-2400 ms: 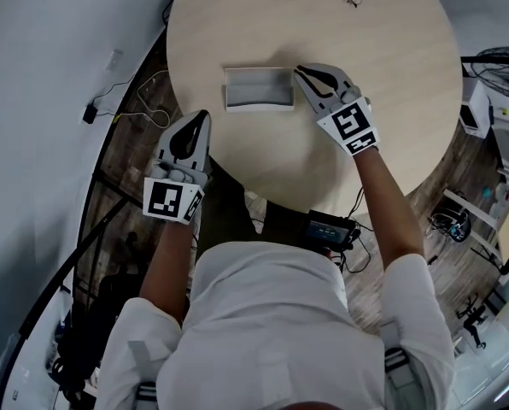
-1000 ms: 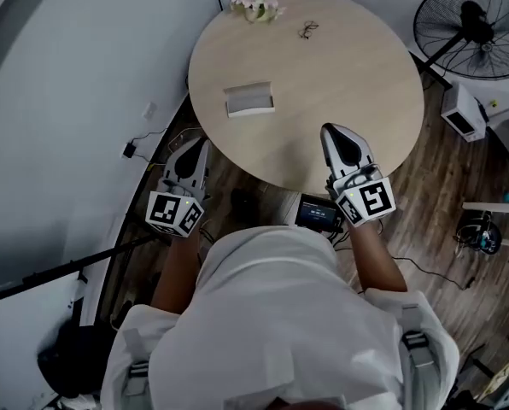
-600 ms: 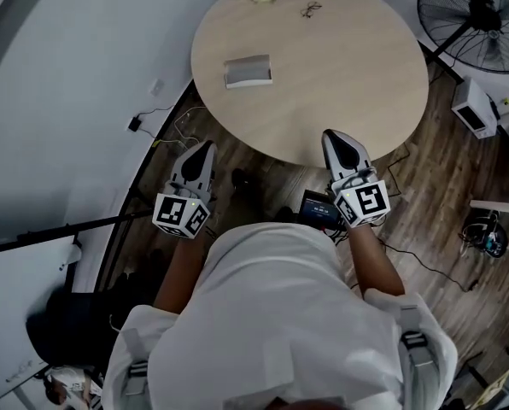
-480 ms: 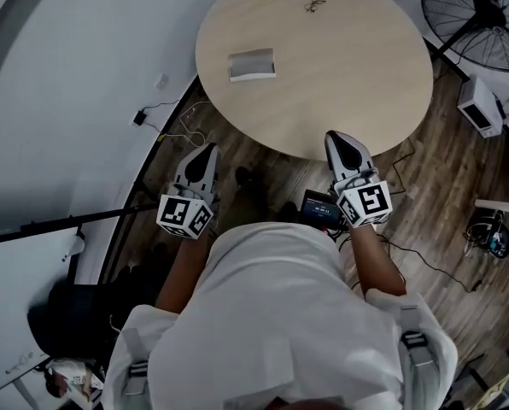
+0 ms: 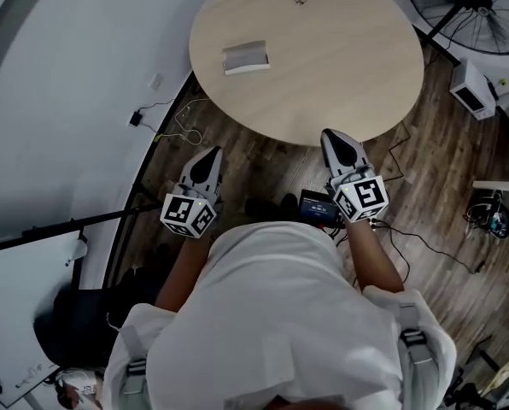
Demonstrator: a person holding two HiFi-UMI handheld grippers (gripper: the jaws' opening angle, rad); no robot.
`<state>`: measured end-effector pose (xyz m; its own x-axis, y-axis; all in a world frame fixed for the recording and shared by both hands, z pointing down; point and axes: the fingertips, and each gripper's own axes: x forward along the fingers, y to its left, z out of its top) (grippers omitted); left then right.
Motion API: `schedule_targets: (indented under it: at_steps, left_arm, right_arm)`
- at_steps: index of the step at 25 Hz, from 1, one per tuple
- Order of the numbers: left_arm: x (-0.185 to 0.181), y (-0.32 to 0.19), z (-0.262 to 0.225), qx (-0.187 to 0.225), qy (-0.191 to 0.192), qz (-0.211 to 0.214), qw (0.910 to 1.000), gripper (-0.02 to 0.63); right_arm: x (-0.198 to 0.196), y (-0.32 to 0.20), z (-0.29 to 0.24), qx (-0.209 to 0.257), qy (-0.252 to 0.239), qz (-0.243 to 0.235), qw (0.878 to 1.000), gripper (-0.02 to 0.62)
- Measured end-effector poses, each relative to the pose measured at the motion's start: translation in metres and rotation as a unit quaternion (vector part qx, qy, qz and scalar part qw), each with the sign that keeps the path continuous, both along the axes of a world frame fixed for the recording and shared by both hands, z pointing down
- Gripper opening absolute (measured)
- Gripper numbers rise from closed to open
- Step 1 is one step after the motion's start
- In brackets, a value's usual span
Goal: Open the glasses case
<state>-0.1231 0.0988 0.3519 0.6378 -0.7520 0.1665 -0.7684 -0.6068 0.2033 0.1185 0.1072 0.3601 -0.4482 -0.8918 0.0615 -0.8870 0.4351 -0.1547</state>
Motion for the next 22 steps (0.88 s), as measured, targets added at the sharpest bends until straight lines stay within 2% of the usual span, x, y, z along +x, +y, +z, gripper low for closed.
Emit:
schedule_targets:
  at_steps: [5, 11, 22]
  left_arm:
    - [-0.012, -0.003, -0.012, 0.016, 0.010, 0.022, 0.9996, 0.012]
    - [-0.031, -0.005, -0.015, 0.015, 0.019, 0.023, 0.9994, 0.014]
    - [-0.042, -0.005, -0.017, 0.013, 0.025, 0.013, 0.9995, 0.012]
  right_arm:
    - [-0.023, 0.005, -0.009, -0.007, 0.006, 0.008, 1.000, 0.025]
    - [-0.056, 0.001, -0.020, -0.006, 0.017, -0.015, 1.000, 0.025]
    - [-0.064, 0.001, -0.017, -0.018, 0.017, -0.024, 0.999, 0.025]
